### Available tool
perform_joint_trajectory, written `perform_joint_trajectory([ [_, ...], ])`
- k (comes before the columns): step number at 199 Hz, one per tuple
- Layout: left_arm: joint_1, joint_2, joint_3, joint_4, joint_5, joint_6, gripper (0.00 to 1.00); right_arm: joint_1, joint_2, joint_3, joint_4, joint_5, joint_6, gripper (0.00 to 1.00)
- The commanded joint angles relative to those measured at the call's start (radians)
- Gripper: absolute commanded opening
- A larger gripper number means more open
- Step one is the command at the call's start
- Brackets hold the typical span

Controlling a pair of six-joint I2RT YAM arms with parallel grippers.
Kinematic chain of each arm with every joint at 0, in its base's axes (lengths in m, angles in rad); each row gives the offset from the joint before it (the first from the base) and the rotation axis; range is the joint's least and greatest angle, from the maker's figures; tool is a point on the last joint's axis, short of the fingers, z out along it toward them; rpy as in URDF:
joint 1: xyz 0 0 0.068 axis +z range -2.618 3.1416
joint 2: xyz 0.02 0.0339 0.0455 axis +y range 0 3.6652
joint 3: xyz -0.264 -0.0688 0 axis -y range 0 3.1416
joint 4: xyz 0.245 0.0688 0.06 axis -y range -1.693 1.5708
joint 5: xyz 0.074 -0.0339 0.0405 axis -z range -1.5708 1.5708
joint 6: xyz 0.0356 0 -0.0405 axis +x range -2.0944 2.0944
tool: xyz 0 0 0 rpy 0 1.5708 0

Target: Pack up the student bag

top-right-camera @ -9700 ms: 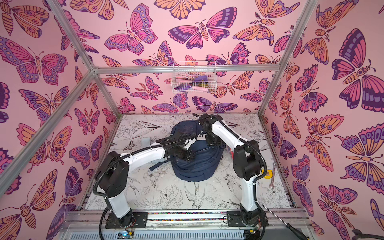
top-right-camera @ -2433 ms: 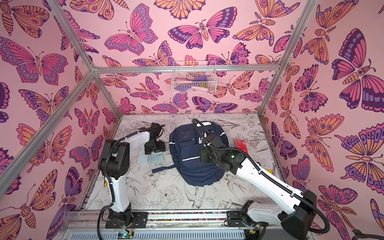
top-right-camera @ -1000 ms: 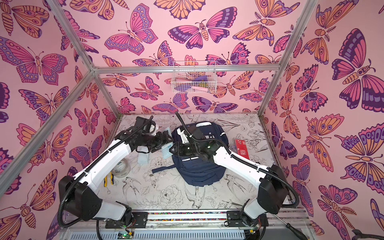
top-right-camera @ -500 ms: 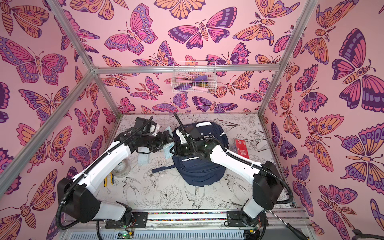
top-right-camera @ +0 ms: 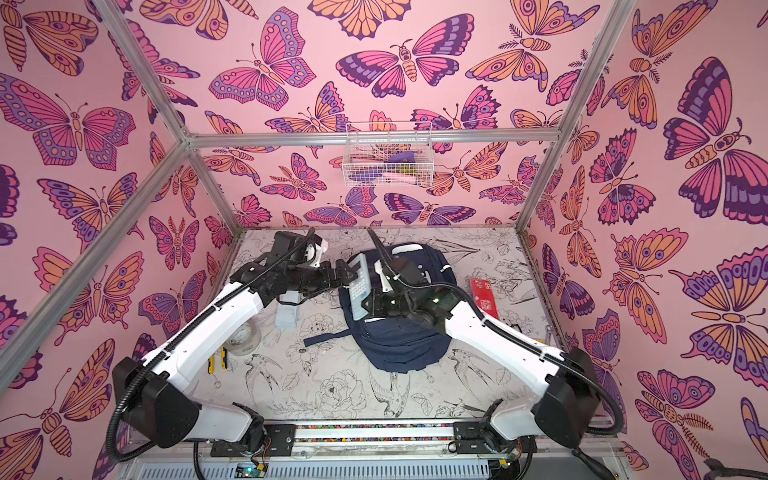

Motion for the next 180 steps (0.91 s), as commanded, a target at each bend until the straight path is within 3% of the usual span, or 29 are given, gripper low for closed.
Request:
perform_joint_trajectory([
  [1, -0.071, 0.012, 0.021, -0.021, -0.123, 0.147, 1.00, -0.070, -0.127, -0.040, -0.113, 0.131, -0.001, 0.00],
  [45, -0.287, 0.167, 0.075, -0.022, -0.211, 0.309, 1.00, -0.279, -0.372, -0.090, -0.386, 0.228, 0.012, 0.00],
  [75, -0.409, 0.303, 0.143, -0.035, -0.261, 0.403, 1.00, -0.432, -0.500, -0.110, -0.537, 0.216, 0.014, 0.00],
  [126, -0.508, 0.477, 0.253, -0.095, -0.444, 0.500, 0.95, -0.502, -0.613, -0.160, -0.628, 0.191, 0.034, 0.00],
  [152, -0.532, 0.534, 0.294, -0.112, -0.556, 0.512, 0.79, -0.501, -0.636, -0.180, -0.634, 0.184, 0.045, 0.00],
  [180, -0.538, 0.543, 0.319, -0.116, -0.627, 0.490, 0.33, -0.502, -0.646, -0.195, -0.634, 0.156, 0.037, 0.00],
])
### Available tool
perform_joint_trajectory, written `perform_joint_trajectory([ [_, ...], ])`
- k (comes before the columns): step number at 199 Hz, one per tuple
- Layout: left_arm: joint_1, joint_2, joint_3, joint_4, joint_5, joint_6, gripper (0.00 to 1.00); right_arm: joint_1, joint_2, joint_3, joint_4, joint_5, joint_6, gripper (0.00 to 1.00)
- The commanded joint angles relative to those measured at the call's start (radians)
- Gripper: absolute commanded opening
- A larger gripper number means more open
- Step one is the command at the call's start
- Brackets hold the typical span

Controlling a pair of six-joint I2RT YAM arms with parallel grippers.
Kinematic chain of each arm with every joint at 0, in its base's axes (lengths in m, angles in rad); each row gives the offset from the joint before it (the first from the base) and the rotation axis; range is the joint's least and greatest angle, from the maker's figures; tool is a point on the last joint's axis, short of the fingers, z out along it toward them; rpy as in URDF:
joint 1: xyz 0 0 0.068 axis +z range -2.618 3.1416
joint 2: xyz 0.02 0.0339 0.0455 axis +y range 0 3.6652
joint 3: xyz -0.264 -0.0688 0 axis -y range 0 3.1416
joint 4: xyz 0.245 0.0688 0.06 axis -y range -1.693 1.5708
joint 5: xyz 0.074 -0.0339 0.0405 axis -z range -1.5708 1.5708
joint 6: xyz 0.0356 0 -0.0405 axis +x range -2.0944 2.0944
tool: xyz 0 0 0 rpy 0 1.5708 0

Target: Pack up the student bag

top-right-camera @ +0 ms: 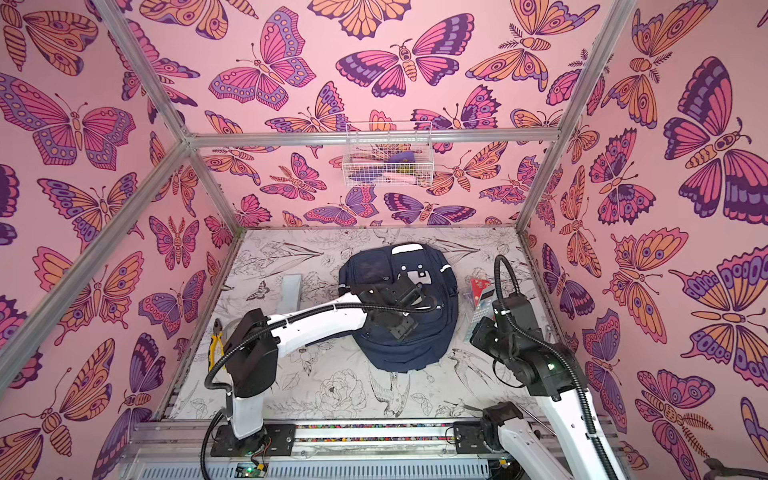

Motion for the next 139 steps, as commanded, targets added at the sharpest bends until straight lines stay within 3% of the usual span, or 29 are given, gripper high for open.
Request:
perform_joint_trajectory([
  [1, 0.000, 0.008, 0.032, -0.037, -0.132, 0.003, 0.32, -0.005, -0.016, -0.004, -0.009, -0.024, 0.004, 0.00],
  [26, 0.001, -0.020, 0.047, -0.037, -0.140, 0.009, 0.00, -0.005, -0.021, -0.015, 0.000, -0.054, -0.003, 0.00],
  [58, 0.022, -0.113, 0.062, -0.030, -0.126, 0.001, 0.00, -0.005, -0.026, -0.053, 0.055, -0.125, 0.004, 0.00],
  [101, 0.099, -0.268, 0.004, 0.070, 0.074, -0.028, 0.00, 0.000, 0.012, -0.201, 0.337, -0.416, 0.088, 0.00],
  [139, 0.158, -0.346, -0.087, 0.153, 0.228, -0.055, 0.00, 0.082, 0.098, -0.283, 0.621, -0.465, 0.165, 0.00],
])
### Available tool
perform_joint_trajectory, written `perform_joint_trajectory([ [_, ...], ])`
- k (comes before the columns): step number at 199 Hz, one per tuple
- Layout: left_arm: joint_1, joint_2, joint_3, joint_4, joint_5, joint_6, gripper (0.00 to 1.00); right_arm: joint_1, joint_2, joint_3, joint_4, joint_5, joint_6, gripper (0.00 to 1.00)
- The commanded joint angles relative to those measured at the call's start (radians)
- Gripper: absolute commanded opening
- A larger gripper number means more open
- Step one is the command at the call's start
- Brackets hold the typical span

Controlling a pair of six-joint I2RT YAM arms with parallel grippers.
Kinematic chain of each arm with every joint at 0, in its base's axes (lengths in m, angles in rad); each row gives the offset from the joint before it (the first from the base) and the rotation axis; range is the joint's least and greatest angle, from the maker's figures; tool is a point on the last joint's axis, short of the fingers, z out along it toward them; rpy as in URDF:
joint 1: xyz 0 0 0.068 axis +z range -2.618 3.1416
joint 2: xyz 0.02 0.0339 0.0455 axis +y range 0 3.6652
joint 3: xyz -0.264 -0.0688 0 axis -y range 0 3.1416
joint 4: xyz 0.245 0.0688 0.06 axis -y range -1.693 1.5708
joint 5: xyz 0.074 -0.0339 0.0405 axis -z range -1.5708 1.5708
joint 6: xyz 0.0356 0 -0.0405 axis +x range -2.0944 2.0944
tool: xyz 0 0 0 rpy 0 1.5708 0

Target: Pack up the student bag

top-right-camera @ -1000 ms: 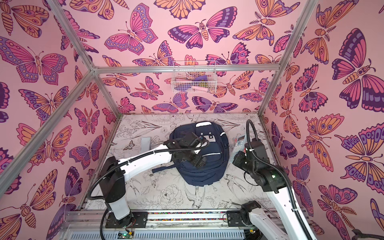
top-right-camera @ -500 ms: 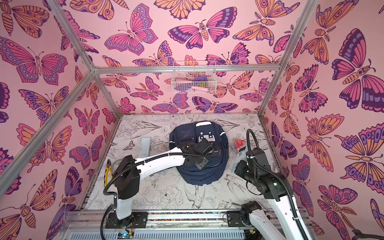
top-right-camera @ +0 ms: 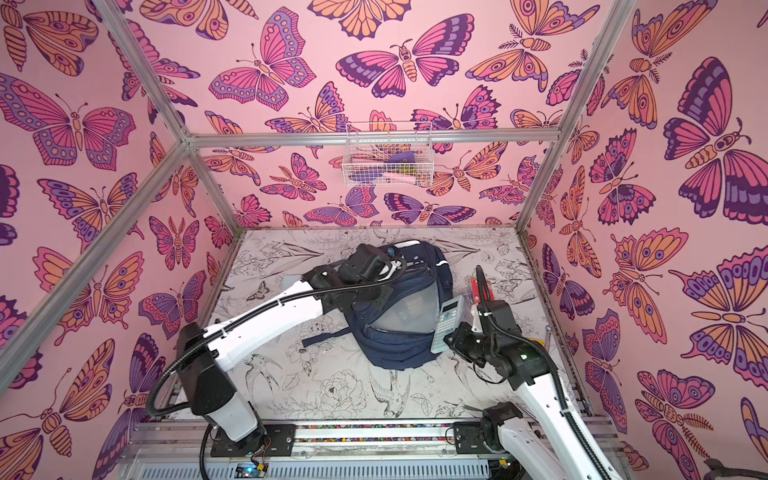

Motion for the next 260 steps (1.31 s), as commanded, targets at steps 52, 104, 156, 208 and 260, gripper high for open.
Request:
perform_joint_trajectory([
  [52, 0.061, -0.101, -0.126, 0.164, 0.237, -0.084, 0.00, 0.207, 0.288, -0.020, 0.608, -0.045, 0.119, 0.00],
  [104, 0.086, -0.126, -0.155, 0.181, 0.274, -0.103, 0.00, 0.334, 0.626, 0.140, 0.756, -0.028, 0.083, 0.00],
  [156, 0.097, -0.148, -0.205, 0.215, 0.312, -0.118, 0.00, 0.358, 0.800, 0.192, 0.852, -0.031, 0.118, 0.39],
  [208, 0.119, -0.165, -0.268, 0.235, 0.329, -0.133, 0.00, 0.314, 0.630, 0.119, 0.634, 0.108, 0.054, 0.56],
  [260, 0.130, -0.188, -0.336, 0.222, 0.361, -0.089, 0.00, 0.173, 0.306, 0.091, 0.194, 0.371, -0.020, 0.53],
])
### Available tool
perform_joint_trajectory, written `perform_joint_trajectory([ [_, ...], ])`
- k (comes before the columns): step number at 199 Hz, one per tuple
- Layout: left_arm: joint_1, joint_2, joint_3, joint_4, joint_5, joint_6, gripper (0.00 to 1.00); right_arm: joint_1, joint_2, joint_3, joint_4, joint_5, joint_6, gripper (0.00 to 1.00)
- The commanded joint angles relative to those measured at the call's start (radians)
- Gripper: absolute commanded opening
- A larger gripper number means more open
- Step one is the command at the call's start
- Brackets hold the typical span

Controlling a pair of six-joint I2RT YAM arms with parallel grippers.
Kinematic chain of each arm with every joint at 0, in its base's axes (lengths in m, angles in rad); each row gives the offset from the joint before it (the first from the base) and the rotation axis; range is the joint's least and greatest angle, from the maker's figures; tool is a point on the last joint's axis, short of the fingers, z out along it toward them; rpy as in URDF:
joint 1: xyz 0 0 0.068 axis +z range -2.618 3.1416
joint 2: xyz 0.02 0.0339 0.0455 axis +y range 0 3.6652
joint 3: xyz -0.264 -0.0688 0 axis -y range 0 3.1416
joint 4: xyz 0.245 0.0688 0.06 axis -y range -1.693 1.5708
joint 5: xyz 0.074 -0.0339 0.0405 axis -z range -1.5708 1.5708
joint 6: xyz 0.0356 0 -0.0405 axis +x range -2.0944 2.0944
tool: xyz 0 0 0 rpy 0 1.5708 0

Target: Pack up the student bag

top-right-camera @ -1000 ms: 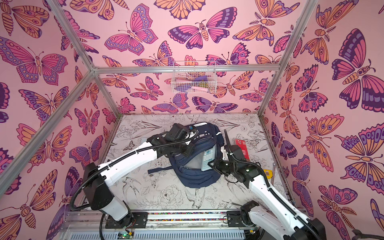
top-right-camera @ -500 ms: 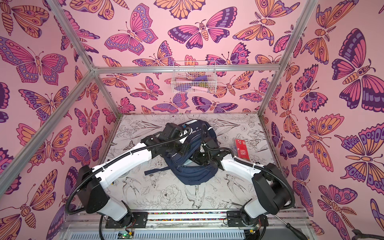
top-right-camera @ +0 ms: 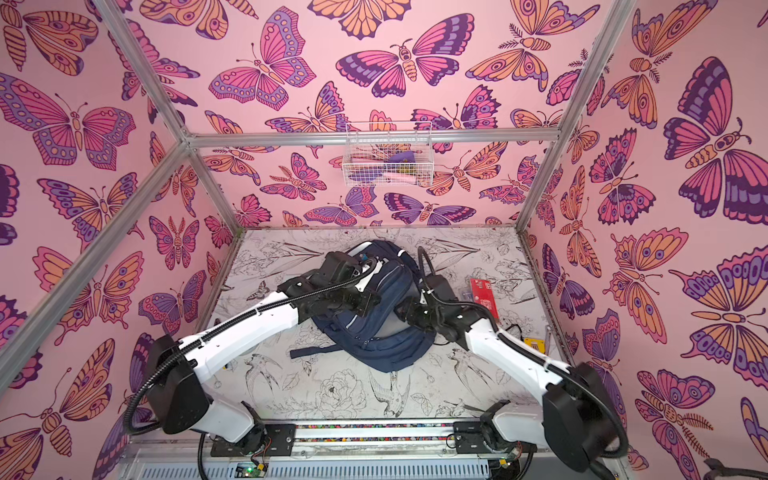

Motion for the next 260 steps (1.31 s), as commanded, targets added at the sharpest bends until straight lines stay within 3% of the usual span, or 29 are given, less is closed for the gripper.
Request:
perform_joint_trajectory([
  [1, 0.006, -0.049, -0.036, 0.031, 0.065, 0.033, 0.00, -0.056, -0.133, -0.004, -0.266, 0.182, -0.056, 0.53],
  [23, 0.007, -0.050, -0.067, -0.001, 0.125, 0.059, 0.00, -0.096, -0.237, 0.022, -0.358, 0.225, -0.113, 0.54],
  [41, 0.007, -0.052, -0.091, -0.023, 0.205, 0.071, 0.00, -0.105, -0.222, 0.071, -0.403, 0.208, -0.155, 0.54],
  [79, -0.003, -0.088, -0.161, -0.033, 0.308, 0.097, 0.00, -0.107, -0.092, 0.134, -0.321, 0.027, -0.188, 0.55],
  [133, -0.031, -0.103, -0.198, -0.033, 0.313, 0.134, 0.00, -0.106, 0.063, 0.175, -0.168, -0.104, -0.134, 0.56],
  [164, -0.034, -0.085, -0.221, -0.033, 0.265, 0.117, 0.00, -0.106, 0.076, 0.193, -0.216, -0.038, -0.117, 0.55],
  [169, -0.034, -0.084, -0.222, -0.034, 0.249, 0.108, 0.08, -0.105, 0.072, 0.195, -0.234, -0.014, -0.118, 0.55],
  [177, -0.034, -0.087, -0.222, -0.035, 0.207, 0.089, 0.33, -0.105, 0.065, 0.201, -0.268, 0.027, -0.122, 0.55],
  [182, -0.033, -0.091, -0.222, -0.035, 0.174, 0.076, 0.43, -0.106, 0.058, 0.203, -0.287, 0.045, -0.124, 0.55],
  [192, -0.030, -0.108, -0.223, -0.034, 0.106, 0.057, 0.55, -0.105, 0.045, 0.205, -0.317, 0.079, -0.127, 0.55],
  [217, 0.003, -0.164, -0.216, -0.041, -0.104, 0.011, 0.73, -0.106, 0.005, 0.200, -0.351, 0.119, -0.135, 0.55],
  [223, 0.023, -0.175, -0.209, -0.048, -0.143, -0.003, 0.96, -0.106, -0.002, 0.200, -0.354, 0.121, -0.137, 0.55],
  [225, 0.030, -0.177, -0.207, -0.051, -0.154, -0.009, 0.99, -0.106, -0.003, 0.200, -0.356, 0.122, -0.138, 0.55],
  [260, 0.161, -0.186, -0.155, -0.105, -0.361, -0.031, 1.00, -0.104, -0.036, 0.215, -0.370, 0.131, -0.156, 0.55],
])
